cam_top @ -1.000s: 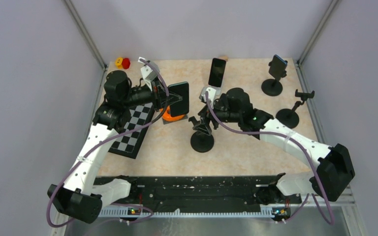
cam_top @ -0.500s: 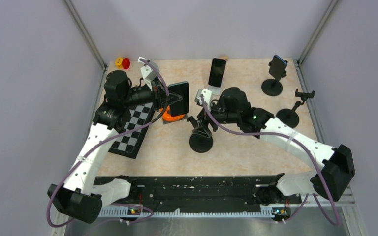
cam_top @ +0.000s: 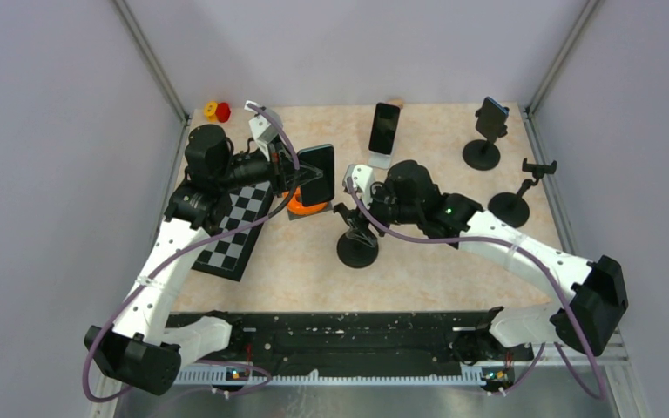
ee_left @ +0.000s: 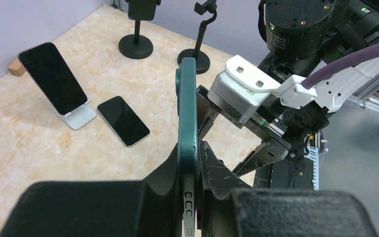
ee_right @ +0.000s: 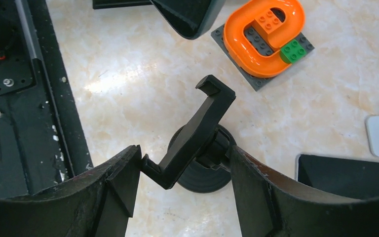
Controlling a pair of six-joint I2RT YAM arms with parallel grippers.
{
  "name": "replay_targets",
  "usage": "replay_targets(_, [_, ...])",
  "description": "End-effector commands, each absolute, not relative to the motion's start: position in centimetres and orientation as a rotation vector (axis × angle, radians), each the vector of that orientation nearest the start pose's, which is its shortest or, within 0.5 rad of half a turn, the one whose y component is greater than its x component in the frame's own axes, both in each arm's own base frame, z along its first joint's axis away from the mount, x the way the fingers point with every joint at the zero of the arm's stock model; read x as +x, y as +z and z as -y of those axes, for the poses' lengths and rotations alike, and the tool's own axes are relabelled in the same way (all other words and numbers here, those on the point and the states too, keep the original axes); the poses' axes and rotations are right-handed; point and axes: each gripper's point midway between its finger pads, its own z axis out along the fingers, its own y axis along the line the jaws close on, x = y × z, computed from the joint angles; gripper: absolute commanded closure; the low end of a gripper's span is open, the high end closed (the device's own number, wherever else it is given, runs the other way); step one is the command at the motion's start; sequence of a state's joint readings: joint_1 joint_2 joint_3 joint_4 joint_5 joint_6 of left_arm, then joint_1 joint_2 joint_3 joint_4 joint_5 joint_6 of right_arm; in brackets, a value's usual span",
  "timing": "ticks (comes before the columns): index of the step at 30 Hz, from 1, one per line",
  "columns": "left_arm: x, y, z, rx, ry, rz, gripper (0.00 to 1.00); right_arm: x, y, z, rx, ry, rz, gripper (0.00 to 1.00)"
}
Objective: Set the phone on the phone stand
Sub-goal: Adjust the phone stand at the center of the board.
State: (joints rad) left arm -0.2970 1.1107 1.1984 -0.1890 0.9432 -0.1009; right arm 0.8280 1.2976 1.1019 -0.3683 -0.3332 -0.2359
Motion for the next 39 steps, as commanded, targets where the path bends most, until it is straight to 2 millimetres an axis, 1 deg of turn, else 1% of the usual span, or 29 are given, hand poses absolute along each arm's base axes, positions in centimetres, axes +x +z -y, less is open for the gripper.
replay_targets(1, [25.3, 39.3, 22.7, 0.906, -1.031, -1.413, 1.0, 23.8, 23.3, -30.3, -1.24, 0.558, -1.755, 0.35])
replay_targets(4, [25.3, 39.2, 22.7, 0.91, -1.034, -1.412, 1.0, 23.7, 23.6, -29.7, -1.242, 0.538, -1.746, 0.36])
replay_targets(11, [25.2, 38.9, 22.8, 0.921, -1.038, -1.413, 1.0, 24.1, 23.7, -28.2, -1.228, 0.447, -1.741, 0.39])
replay_targets(17, [25.3, 38.7, 22.9, 0.924, -1.042, -1.416, 1.0, 24.3, 23.5, -27.3, -1.223, 0.401, -1.751, 0.34])
replay_targets(20, [25.3, 38.6, 22.9, 0.927, -1.045, -1.417, 1.0, 24.5, 23.7, -27.0, -1.205, 0.399, -1.758, 0.33])
replay_targets(27, [25.5, 38.3, 23.0, 0.929, -1.05, -1.423, 1.0, 24.9, 23.2, -25.7, -1.161, 0.435, -1.818, 0.38])
replay_targets(31, [25.5, 38.2, 23.0, 0.927, -1.052, -1.426, 1.0, 24.9, 23.1, -25.0, -1.144, 0.433, -1.833, 0.39])
replay_targets(39, [25.3, 38.3, 23.0, 0.925, -1.056, -1.425, 1.0, 25.0, 23.2, -23.7, -1.115, 0.411, -1.843, 0.43])
